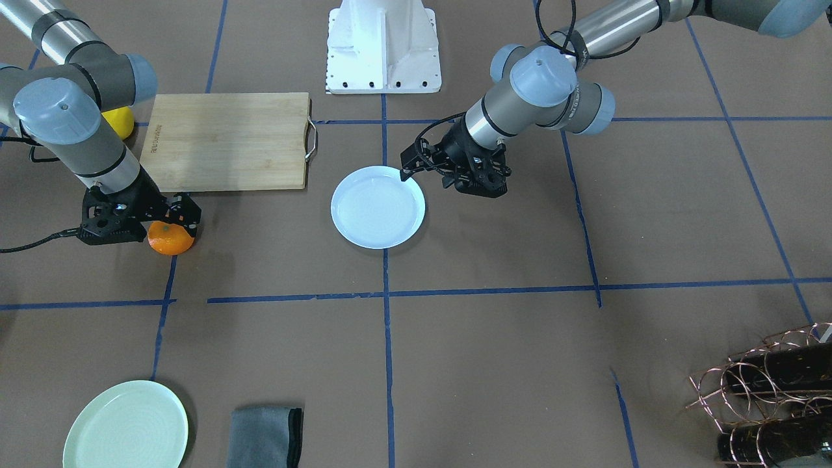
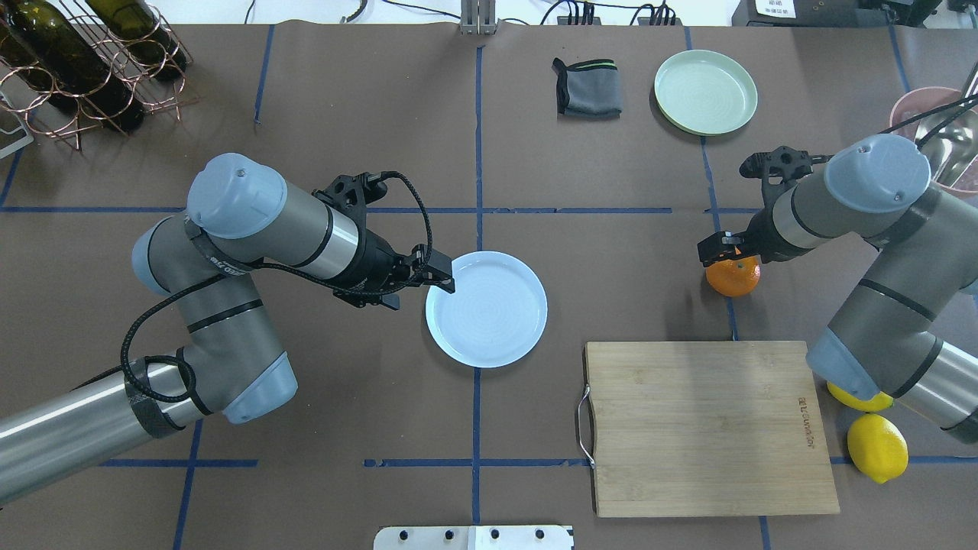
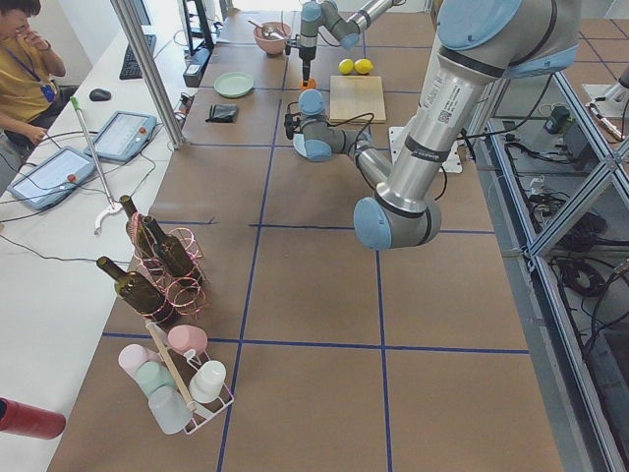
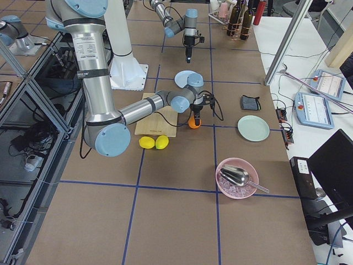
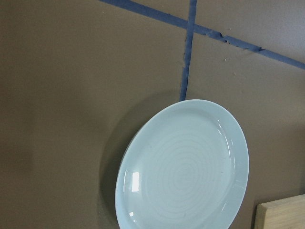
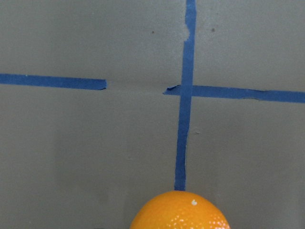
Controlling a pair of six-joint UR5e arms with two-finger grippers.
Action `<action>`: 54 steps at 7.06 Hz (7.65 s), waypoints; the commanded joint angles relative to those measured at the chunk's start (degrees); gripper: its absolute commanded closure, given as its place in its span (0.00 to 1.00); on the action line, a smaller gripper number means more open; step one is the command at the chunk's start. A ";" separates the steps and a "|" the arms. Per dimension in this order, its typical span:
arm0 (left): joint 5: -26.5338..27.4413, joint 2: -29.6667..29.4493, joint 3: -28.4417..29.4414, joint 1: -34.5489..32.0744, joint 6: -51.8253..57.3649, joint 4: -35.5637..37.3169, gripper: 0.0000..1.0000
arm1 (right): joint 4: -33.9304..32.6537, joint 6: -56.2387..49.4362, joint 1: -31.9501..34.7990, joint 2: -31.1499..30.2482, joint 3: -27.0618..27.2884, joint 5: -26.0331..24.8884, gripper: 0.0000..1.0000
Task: Pick orange to plate
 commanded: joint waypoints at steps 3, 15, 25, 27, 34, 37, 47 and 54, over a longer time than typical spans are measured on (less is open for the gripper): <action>0.00 0.32 -0.33 0.00 0.00 0.01 0.01 | 0.07 -0.16 -1.04 0.17 -1.72 -0.53 0.00; -0.18 3.37 -8.99 -1.84 -0.09 -0.08 0.01 | -0.99 27.06 -18.77 22.97 -4.57 -13.26 1.00; -0.79 9.54 -15.97 -3.87 -0.18 -0.25 0.01 | -0.81 27.44 -20.73 27.86 -10.69 -17.85 0.01; -0.79 9.55 -15.89 -3.87 -0.18 -0.25 0.01 | -0.64 27.61 -20.82 27.86 -10.69 -17.85 0.00; -0.27 13.57 -15.71 -4.04 2.10 -0.69 0.01 | -0.55 18.21 2.49 3.11 12.87 10.38 0.00; -0.79 28.91 -19.03 -11.83 24.43 -0.69 0.01 | -1.51 -17.63 23.84 -8.17 6.06 21.65 0.00; -16.26 36.53 -14.21 -56.16 100.73 50.69 0.00 | -33.33 -73.90 43.79 -2.73 -8.76 21.81 0.00; -16.18 34.44 -12.20 -55.46 101.07 50.02 0.00 | -32.63 -72.84 41.68 -1.16 -7.79 20.56 0.00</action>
